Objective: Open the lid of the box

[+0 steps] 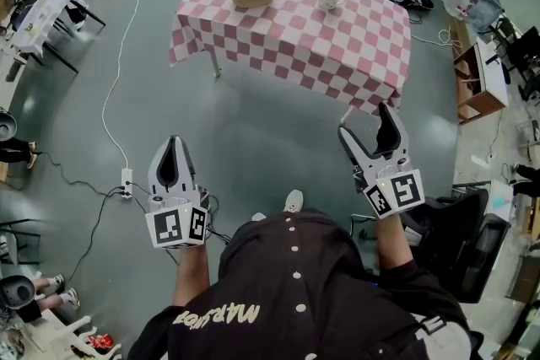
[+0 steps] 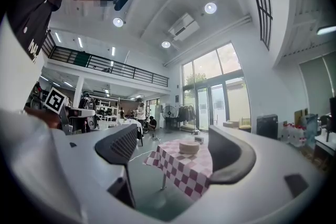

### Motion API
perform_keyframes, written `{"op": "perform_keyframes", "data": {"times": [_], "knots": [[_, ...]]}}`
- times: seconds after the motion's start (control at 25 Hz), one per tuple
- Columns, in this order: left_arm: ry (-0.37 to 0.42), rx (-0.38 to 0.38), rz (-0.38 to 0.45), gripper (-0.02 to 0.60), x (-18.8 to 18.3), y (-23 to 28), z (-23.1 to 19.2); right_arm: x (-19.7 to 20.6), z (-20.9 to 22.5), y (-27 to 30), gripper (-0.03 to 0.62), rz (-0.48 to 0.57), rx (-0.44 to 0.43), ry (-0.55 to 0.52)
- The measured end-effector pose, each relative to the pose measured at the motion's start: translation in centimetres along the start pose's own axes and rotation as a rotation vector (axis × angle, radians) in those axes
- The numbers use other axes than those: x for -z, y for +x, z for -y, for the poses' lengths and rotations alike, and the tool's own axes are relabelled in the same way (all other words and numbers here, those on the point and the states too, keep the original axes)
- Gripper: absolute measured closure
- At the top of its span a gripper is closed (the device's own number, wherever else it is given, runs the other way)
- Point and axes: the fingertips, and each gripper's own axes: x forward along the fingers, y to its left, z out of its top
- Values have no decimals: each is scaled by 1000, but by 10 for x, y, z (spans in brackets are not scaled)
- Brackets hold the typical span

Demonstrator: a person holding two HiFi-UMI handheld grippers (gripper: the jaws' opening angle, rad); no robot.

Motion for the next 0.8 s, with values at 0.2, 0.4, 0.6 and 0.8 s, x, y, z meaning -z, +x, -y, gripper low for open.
{"op": "perform_keyframes", "data": {"times": [0.2,0.4,0.6,0.8], "knots": [[5,-3,-1,571,-2,-1,-1,0,-1,2,154,-5,-7,4],[11,-11,-10,571,-1,1,0,3,2,7,118,-11,-12,9],[6,-35,-12,571,-1,2,1,6,8,14,117,-17,-24,6],[11,-78,-11,571,3,4,5,13,21,28,109,-26,-50,11]]}}
